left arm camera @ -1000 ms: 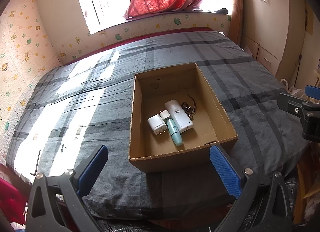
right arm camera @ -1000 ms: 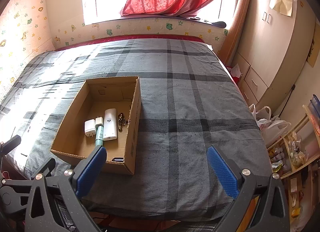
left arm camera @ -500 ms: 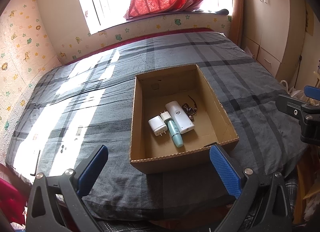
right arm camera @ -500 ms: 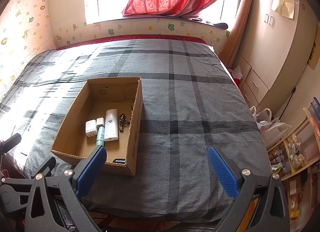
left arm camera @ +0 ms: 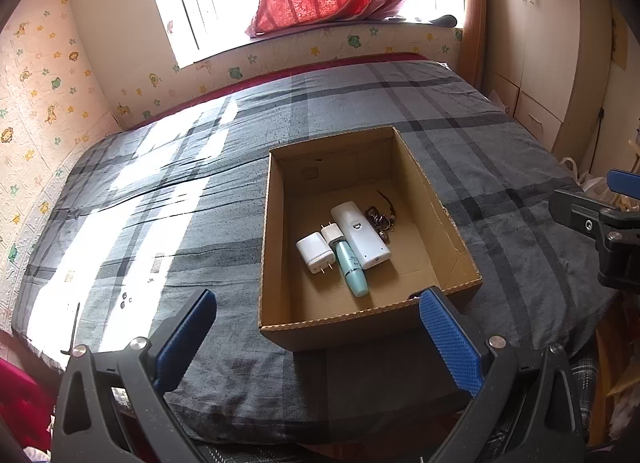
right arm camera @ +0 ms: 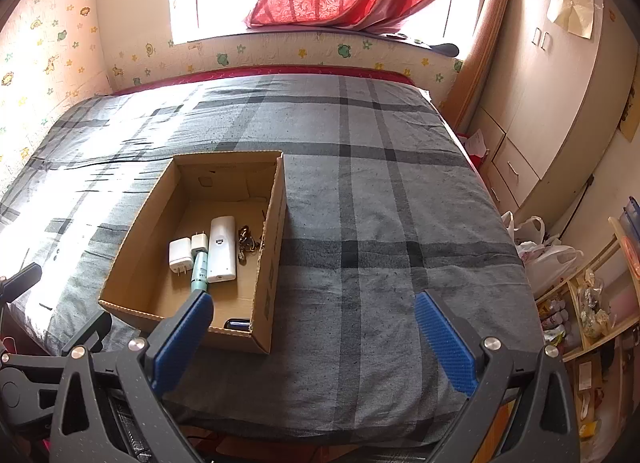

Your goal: Organize rigid objects

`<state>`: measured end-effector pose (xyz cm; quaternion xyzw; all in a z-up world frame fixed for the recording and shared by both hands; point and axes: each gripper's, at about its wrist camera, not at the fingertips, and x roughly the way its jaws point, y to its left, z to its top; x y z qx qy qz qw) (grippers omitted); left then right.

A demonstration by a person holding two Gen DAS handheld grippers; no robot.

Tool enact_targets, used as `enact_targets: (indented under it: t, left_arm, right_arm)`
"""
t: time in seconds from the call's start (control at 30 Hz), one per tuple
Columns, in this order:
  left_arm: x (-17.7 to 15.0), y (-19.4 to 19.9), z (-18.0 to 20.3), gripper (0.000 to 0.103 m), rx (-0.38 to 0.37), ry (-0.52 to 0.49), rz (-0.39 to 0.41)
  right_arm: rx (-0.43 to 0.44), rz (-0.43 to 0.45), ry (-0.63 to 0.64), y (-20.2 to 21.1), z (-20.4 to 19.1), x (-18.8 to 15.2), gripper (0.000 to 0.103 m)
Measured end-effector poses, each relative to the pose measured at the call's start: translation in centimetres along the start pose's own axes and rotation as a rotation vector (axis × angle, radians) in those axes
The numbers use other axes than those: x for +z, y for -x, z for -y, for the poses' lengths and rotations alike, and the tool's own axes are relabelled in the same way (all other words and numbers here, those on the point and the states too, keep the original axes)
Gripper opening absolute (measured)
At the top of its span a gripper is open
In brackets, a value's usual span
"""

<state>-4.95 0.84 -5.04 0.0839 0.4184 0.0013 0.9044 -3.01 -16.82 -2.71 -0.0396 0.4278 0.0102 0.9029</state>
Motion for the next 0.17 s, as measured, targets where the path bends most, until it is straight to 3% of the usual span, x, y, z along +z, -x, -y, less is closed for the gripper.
enact_targets:
  t: [0.17]
  left_arm:
    - [0.14, -0.28, 0.14, 0.103, -0.003, -0.011, -0.003]
  right_arm:
    - [0.000, -0.007, -0.003, -0.62, 0.18, 0.26, 0.103]
